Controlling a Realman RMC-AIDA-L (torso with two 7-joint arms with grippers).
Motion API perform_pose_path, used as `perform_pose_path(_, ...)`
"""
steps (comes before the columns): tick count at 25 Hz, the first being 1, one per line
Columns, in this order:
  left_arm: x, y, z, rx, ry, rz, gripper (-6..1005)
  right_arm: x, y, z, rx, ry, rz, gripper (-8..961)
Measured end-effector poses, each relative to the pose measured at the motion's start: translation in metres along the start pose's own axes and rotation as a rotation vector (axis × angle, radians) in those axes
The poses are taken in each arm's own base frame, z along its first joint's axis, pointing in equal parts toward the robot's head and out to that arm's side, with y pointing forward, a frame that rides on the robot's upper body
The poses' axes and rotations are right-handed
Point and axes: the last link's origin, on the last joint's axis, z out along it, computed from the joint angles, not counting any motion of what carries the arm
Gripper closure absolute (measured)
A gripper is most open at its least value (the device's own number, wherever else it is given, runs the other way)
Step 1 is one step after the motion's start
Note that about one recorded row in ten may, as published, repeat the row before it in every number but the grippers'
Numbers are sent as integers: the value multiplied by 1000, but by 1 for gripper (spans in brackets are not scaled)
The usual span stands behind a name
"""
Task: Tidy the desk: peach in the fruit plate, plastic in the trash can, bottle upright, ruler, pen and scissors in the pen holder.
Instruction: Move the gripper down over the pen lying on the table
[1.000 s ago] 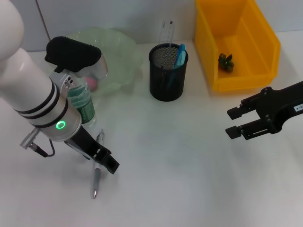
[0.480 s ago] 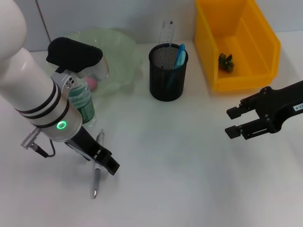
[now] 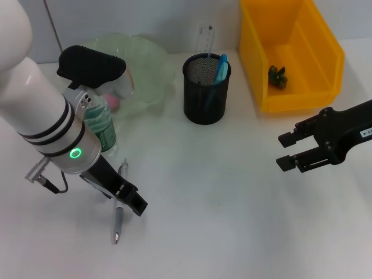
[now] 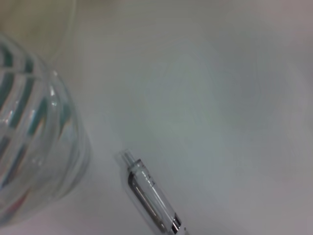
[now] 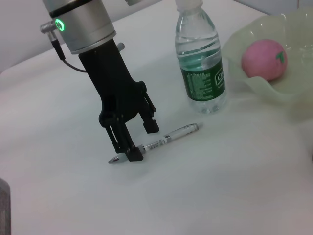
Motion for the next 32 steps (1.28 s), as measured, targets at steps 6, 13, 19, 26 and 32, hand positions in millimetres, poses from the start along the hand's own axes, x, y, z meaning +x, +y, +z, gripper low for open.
perform_pose_path(6, 0, 1, -3, -6, -1, 3, 225, 1, 0, 0, 2, -2, 4, 350)
perform_pose_path(13, 1, 0, -5, -9, 3, 0, 225, 4, 0, -2, 5, -15, 14, 350)
perform_pose_path(19, 4, 1, -6, -8, 3, 2, 225, 4, 1, -2, 0, -22, 17, 354)
perform_pose_path(26, 3, 1, -1, -12, -8, -6, 226, 4, 3, -2, -11, -20, 17, 360)
perform_pose_path(32, 2, 0, 1, -11, -6, -12, 226, 4, 4, -3, -16, -16, 13, 361)
